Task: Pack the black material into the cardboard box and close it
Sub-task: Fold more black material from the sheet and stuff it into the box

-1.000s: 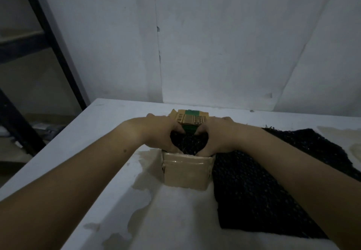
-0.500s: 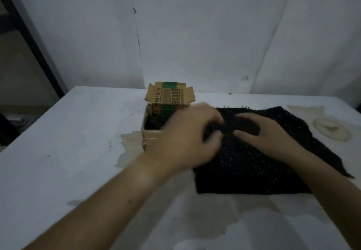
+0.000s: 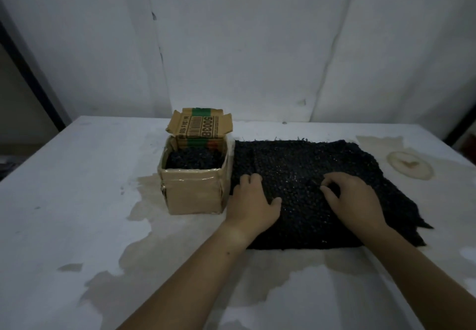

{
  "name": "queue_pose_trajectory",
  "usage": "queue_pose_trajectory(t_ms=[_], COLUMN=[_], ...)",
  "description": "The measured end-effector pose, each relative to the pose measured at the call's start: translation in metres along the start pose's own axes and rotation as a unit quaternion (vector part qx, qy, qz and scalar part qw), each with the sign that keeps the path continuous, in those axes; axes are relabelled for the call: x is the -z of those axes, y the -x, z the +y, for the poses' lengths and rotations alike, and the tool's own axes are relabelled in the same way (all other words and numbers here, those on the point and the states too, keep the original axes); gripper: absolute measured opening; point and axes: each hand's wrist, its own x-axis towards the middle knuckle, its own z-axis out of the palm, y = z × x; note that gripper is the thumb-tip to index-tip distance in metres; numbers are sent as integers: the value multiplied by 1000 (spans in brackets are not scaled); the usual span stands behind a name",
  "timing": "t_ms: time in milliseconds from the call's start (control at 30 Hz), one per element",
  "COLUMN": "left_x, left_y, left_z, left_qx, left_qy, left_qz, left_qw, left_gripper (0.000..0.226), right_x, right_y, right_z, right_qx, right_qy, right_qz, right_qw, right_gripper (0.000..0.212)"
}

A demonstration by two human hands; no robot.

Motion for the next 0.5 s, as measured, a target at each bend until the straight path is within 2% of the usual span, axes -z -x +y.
queue_pose_trajectory(t_ms=[100, 233, 367, 433, 500], left_x=[1, 10, 23, 32, 43], left_y=[2, 8, 15, 19, 20], left_z=[3, 17, 37, 48, 54], left_qx=[11, 37, 47, 29, -8], left_qy=[9, 27, 130, 270, 372], left_qz=[-1, -20, -59, -92, -88], left_qw=[1000, 999, 989, 958, 924], left_gripper=[75, 80, 78, 58, 21], right_x=[11, 38, 63, 73, 79], right_y=[-1, -3, -5, -5, -7], right_z=[-5, -16, -33, -44, -55], right_qx=[-2, -55, -77, -73, -66], right_qy=[-60, -205, -320, -356, -383], right_qz=[65, 111, 140, 130, 112], right_qw=[996, 971, 934, 923, 914], right_gripper=[9, 7, 12, 14, 14])
